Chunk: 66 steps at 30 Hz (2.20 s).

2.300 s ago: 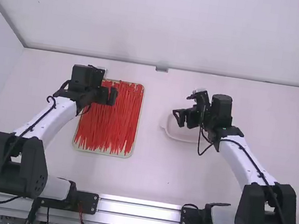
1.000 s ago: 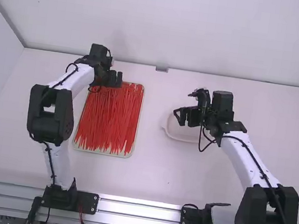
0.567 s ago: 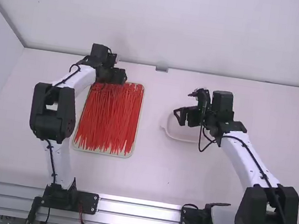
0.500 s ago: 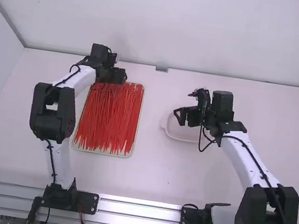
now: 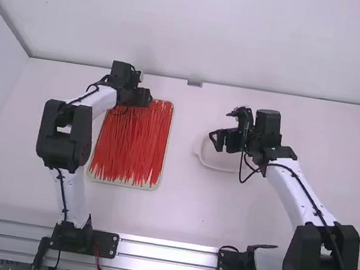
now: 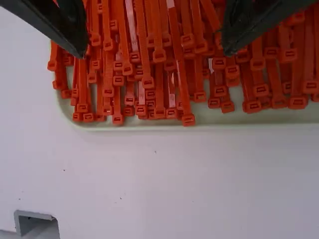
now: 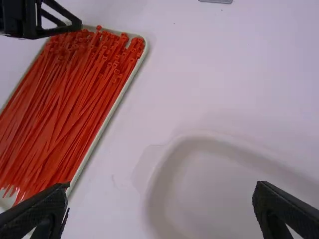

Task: Fasten the cable tie

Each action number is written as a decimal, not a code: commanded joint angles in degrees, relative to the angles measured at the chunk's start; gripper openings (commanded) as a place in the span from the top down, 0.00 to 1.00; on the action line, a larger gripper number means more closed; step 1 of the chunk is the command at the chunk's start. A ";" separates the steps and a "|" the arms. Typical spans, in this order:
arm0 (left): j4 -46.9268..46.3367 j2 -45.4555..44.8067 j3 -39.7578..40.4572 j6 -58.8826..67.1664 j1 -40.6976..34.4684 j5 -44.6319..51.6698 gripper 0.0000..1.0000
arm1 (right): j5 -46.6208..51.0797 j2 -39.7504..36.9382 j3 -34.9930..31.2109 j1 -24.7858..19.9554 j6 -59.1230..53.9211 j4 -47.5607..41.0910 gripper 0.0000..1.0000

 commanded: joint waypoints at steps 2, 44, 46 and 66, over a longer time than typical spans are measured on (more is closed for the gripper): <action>-0.42 0.50 -0.48 -0.76 -2.29 -4.59 0.27 | -0.17 0.44 1.70 -0.02 -0.07 0.07 0.01; -13.90 5.38 12.98 -2.32 -5.40 -12.24 0.25 | -0.11 0.44 1.68 0.00 0.13 0.17 0.01; -13.88 5.38 12.79 -2.29 -5.40 -12.37 0.25 | -0.09 0.44 1.68 -0.02 0.13 0.33 0.01; -7.30 5.40 6.67 -2.97 -5.40 -12.39 0.43 | -0.09 0.44 1.68 -0.02 -0.26 0.07 0.01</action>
